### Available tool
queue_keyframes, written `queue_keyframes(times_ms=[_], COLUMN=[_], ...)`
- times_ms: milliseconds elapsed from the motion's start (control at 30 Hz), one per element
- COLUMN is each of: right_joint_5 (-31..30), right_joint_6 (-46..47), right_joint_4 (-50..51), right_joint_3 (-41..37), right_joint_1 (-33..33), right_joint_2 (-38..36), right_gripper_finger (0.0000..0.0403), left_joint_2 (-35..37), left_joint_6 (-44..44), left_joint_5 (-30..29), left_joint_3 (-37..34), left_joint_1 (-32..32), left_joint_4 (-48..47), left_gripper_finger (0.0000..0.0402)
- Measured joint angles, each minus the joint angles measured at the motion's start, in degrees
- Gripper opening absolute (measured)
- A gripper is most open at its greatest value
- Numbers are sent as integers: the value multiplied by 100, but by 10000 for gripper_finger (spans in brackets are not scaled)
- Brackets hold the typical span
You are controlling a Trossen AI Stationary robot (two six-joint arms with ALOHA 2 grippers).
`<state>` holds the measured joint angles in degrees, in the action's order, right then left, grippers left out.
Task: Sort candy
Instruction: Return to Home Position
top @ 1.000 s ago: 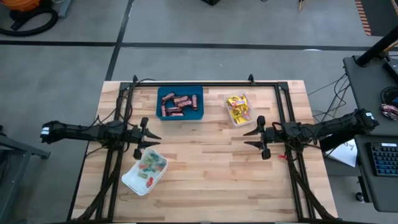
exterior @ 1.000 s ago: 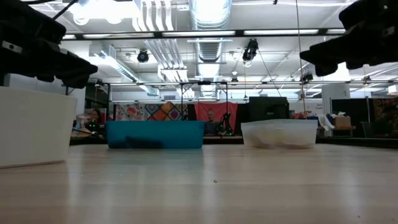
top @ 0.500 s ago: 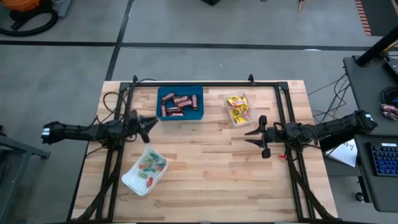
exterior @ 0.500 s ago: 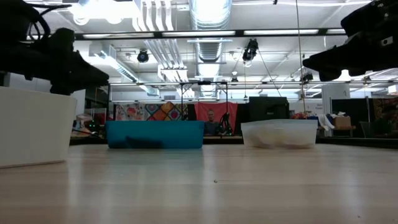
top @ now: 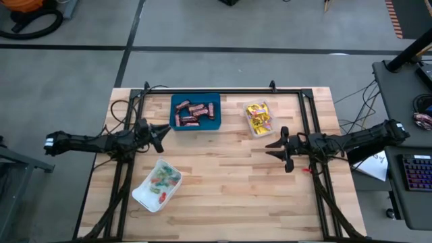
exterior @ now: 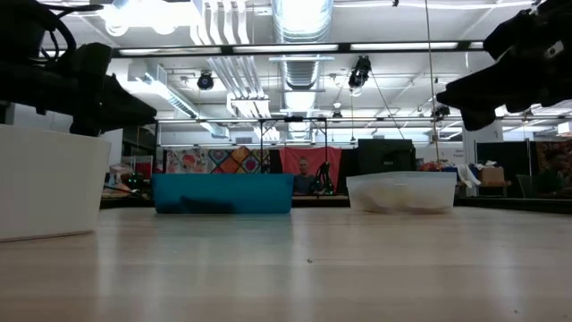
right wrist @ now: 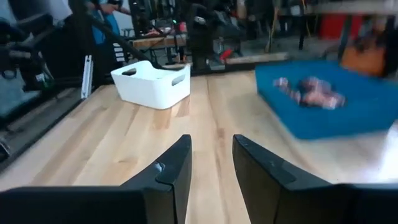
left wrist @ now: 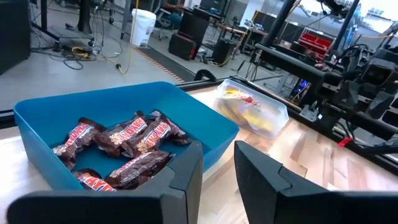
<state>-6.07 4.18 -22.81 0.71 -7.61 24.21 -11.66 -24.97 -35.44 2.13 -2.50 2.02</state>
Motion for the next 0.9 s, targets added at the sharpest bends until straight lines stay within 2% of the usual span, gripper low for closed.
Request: queue_keyframes(times_ms=[67, 167, 300, 533, 900], right_joint_5=[-165, -434, -413, 183, 777], right_joint_6=[525, 570, 574, 116, 1], right_joint_4=[88, 584, 1202, 2105, 2183], right_joint_3=[-3, -4, -7, -9, -9], right_joint_1=[-40, 176, 315, 316, 348], right_joint_2=[-141, -561, -1091, -2385, -2420], right_gripper_finger=[107, 105, 108, 111, 98], left_joint_2=[-12, -15, -32, -41, -71], left_joint_6=[0, 0, 0, 0, 0], left_joint_5=[0, 3, 4, 7, 9], left_joint_3=[0, 0, 0, 0, 0], left_joint_1=[0, 0, 0, 0, -2], left_joint_4=[0, 4, 7, 9, 6], left_gripper_finger=[77, 77, 77, 77, 77])
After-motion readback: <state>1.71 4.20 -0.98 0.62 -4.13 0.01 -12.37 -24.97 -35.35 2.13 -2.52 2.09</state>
